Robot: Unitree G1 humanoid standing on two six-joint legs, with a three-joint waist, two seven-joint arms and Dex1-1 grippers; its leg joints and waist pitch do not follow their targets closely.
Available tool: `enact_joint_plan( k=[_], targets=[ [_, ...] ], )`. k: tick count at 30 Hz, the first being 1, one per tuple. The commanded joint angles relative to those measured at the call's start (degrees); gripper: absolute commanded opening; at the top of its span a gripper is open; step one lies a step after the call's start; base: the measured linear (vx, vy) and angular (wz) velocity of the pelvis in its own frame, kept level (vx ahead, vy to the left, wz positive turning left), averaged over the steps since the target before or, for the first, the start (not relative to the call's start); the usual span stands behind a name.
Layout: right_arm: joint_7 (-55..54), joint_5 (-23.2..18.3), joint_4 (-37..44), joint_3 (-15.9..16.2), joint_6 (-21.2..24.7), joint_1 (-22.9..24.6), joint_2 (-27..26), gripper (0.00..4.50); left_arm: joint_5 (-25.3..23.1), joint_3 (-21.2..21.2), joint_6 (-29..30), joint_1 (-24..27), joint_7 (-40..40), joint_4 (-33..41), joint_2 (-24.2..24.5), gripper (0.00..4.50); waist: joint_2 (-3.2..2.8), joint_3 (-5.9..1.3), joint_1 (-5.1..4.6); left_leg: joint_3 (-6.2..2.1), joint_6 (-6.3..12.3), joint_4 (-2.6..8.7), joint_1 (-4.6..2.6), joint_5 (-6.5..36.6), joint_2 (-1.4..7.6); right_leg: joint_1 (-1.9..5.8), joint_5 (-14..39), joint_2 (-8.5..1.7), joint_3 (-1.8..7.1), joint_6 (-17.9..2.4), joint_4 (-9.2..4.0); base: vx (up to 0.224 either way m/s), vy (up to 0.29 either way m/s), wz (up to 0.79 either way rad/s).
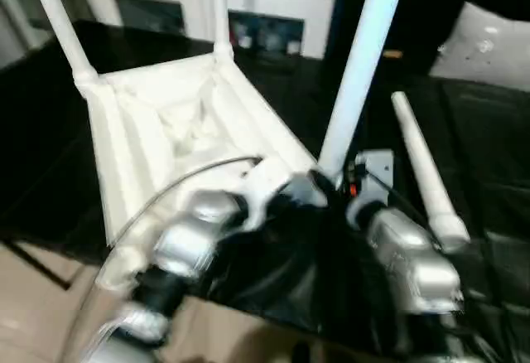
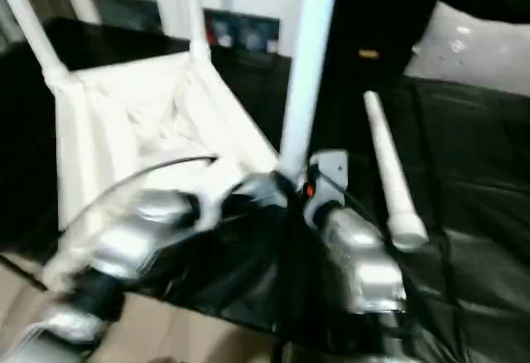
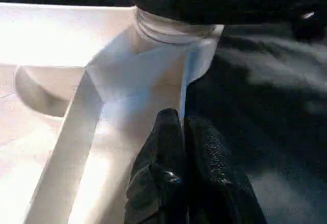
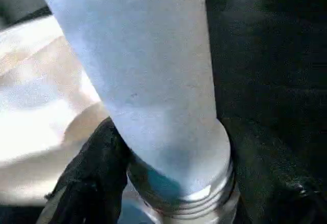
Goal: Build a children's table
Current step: Rotate leg to tighten
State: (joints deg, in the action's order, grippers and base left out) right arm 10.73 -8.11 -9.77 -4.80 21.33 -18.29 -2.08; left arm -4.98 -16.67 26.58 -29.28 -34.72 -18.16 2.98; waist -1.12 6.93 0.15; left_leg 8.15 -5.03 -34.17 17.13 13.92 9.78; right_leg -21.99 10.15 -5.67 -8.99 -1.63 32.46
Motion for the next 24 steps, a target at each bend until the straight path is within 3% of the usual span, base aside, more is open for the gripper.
enact_joint_plan(
  k=[1,2,3,5,6,7,8,9,10,11,13,15,17,18,21,24],
  targets=[
    [-2.2,-0.9,-2.6,3.9,1.0,1.3,-5.4,2.56,1.4,2.4,-2.2,-3.7,7.4,1.7,-4.3,0.0,0.95,-3.28,-0.27,-1.07,3.57,2.79,2.16,10.6,0.66,3.64,46.3,-5.14,0.95,7.1,-8.81,0.108,0.059,-0.29],
    [-4.9,-0.6,-3.4,3.2,0.0,0.8,-6.8,2.56,1.3,2.0,-2.2,-3.8,7.2,2.1,-4.5,0.0,0.13,-4.26,-0.17,-1.45,3.44,3.67,2.09,8.9,1.81,3.53,35.4,-4.64,1.6,5.2,-7.9,0.054,0.031,0.03],
    [-6.7,0.6,-3.6,2.7,-0.9,0.6,-7.6,2.56,0.9,1.9,-1.5,-3.5,6.7,2.8,-4.7,0.0,0.01,-4.39,-0.05,-1.53,3.94,4.15,2.24,5.3,2.02,3.02,25.8,-4.16,2.6,0.8,-6.58,0.054,0.031,0.03],
    [-8.3,1.2,-4.0,2.0,-1.8,0.2,-8.6,2.56,0.5,1.6,-1.2,-3.2,5.7,3.4,-4.3,0.0,0.17,-4.3,-0.32,-1.45,4.69,4.53,2.88,2.9,2.39,2.83,17.9,-3.41,3.4,-4.8,-4.9,0.026,0.007,0.07],
    [-9.3,1.2,-4.3,1.4,-2.4,-0.1,-9.0,2.56,0.2,1.2,-1.3,-2.9,4.7,3.8,-3.6,0.0,0.29,-4.7,-0.52,-1.32,5.29,4.41,2.58,3.5,2.31,2.76,17.2,-3.23,3.9,-6.9,-4.42,0.0,0.0,0.0],
    [-10.2,0.9,-4.8,0.9,-3.1,-0.7,-9.3,2.56,-0.1,0.4,-1.7,-2.5,3.1,4.3,-2.3,0.0,0.04,-4.92,-0.47,-1.29,5.64,4.31,2.55,3.0,2.24,2.71,16.2,-3.37,4.18,-7.9,-4.2,0.0,0.0,0.0],
    [-10.2,0.9,-4.8,0.9,-3.1,-0.7,-9.3,2.56,-0.1,0.4,-1.7,-2.5,3.1,4.3,-2.3,0.0,0.08,-5.42,-0.76,-1.35,7.05,3.96,3.16,-0.3,2.06,2.94,12.0,-3.33,4.5,-9.6,-3.4,0.062,-0.002,0.07],
    [-10.9,0.9,-5.4,0.4,-4.3,-1.4,-9.6,2.56,0.1,-0.5,-2.7,-1.7,1.0,4.8,-0.5,0.0,-0.08,-5.71,-0.68,-1.21,9.08,3.49,3.39,-4.6,1.95,2.69,6.8,-3.29,4.68,-11.3,-2.77,0.0,0.0,0.0],
    [-11.2,0.9,-5.6,0.0,-4.8,-1.7,-9.6,2.56,0.2,-0.8,-3.0,-1.3,0.2,5.1,0.4,0.0,0.04,-5.6,-0.73,-1.2,10.1,3.39,3.61,-5.5,1.85,2.65,5.8,-3.22,4.7,-11.8,-2.68,0.0,0.0,0.0],
    [-11.2,0.9,-5.7,-0.2,-5.2,-2.0,-9.5,3.12,0.5,-1.0,-3.8,-0.9,-1.1,5.3,1.5,0.0,0.16,-5.89,-0.69,-1.06,11.41,3.1,3.86,-6.8,1.54,2.9,4.7,-3.25,4.77,-12.4,-2.32,0.0,0.0,0.0],
    [-11.1,0.8,-5.4,-0.7,-5.8,-2.1,-9.3,3.28,0.9,-1.3,-4.4,-0.1,-3.3,5.7,3.2,0.0,0.14,-5.83,-0.5,-0.81,12.47,2.91,4.05,-7.2,1.39,2.81,5.3,-3.32,4.75,-12.4,-2.48,0.0,0.0,0.0],
    [-10.1,0.7,-4.9,-0.5,-6.3,-2.0,-8.7,3.47,1.0,-1.5,-5.6,0.3,-5.1,5.8,4.6,0.0,0.51,-5.65,-0.39,-0.39,11.14,3.01,3.99,-3.3,1.21,2.66,12.4,-3.19,4.74,-10.4,-3.25,0.0,0.0,0.0],
    [-9.6,0.7,-3.9,-0.4,-6.5,-1.6,-8.2,3.68,1.2,-1.8,-6.1,0.6,-6.3,6.0,5.4,0.0,0.44,-5.74,-0.16,-0.37,9.64,3.18,3.96,-2.1,1.57,2.54,15.2,-3.13,4.72,-8.8,-3.32,0.0,0.0,0.0],
    [-8.4,0.2,-2.0,-0.2,-6.3,-0.7,-7.4,3.73,1.5,-2.1,-7.0,1.0,-7.6,6.3,6.2,0.0,0.27,-5.75,-0.03,-0.39,9.52,3.23,3.94,-2.0,1.7,2.45,15.2,-3.07,4.69,-8.6,-3.32,0.0,0.0,0.0],
    [-4.9,-1.0,5.1,0.5,-4.9,3.0,-4.1,4.04,2.3,-2.8,-10.4,1.8,-9.9,6.7,8.1,0.0,0.81,-5.84,0.57,-0.13,8.56,3.36,3.72,-0.8,2.07,2.18,16.0,-2.87,4.79,-7.1,-3.34,0.0,0.0,0.0],
    [-3.2,-2.6,8.7,0.1,-3.4,5.0,-2.3,4.25,2.7,-2.6,-10.2,2.1,-10.4,6.8,8.4,0.0,0.99,-5.84,0.76,0.11,8.03,3.51,3.8,-0.1,2.16,2.1,17.2,-2.85,4.81,-6.4,-3.45,0.0,0.0,0.0]
  ],
)
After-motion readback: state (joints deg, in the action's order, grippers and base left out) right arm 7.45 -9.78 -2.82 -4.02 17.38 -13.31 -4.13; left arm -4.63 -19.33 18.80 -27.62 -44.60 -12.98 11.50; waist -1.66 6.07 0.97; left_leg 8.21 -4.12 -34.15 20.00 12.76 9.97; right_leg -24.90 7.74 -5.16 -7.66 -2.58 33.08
